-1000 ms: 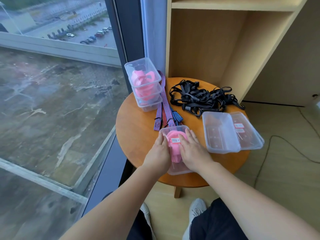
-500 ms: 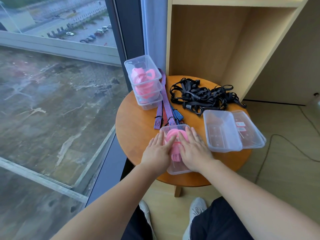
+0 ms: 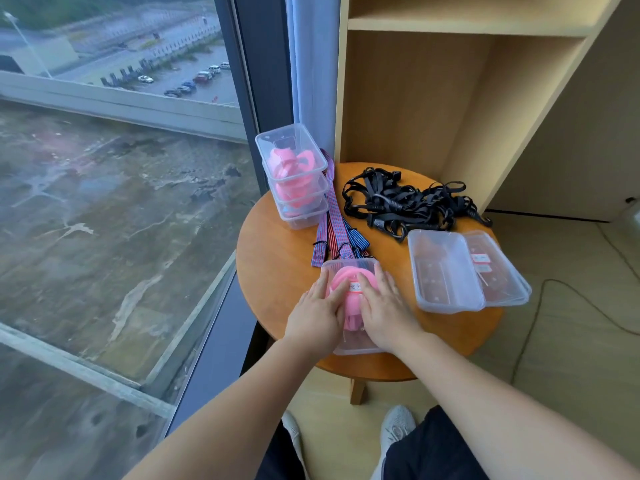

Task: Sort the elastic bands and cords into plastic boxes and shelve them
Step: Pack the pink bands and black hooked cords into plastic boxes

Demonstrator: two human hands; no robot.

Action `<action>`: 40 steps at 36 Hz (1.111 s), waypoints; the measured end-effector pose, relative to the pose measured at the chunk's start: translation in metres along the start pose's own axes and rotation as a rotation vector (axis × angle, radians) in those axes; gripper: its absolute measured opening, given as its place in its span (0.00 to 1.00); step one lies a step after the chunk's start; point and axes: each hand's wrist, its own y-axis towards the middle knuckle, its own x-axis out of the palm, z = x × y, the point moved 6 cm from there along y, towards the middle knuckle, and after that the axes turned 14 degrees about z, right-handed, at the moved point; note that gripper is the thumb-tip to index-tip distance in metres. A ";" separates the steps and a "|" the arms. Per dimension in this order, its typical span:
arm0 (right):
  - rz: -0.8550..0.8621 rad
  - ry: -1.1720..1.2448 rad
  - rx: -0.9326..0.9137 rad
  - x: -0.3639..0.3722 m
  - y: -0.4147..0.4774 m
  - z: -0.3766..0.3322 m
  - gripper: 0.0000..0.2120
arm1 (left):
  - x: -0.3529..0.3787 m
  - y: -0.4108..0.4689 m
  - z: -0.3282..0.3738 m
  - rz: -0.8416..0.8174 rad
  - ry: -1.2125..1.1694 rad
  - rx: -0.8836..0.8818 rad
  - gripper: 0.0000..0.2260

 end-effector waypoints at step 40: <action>0.304 0.719 0.085 -0.166 0.146 -0.129 0.12 | -0.217 0.138 -0.011 0.559 -0.446 -0.261 0.08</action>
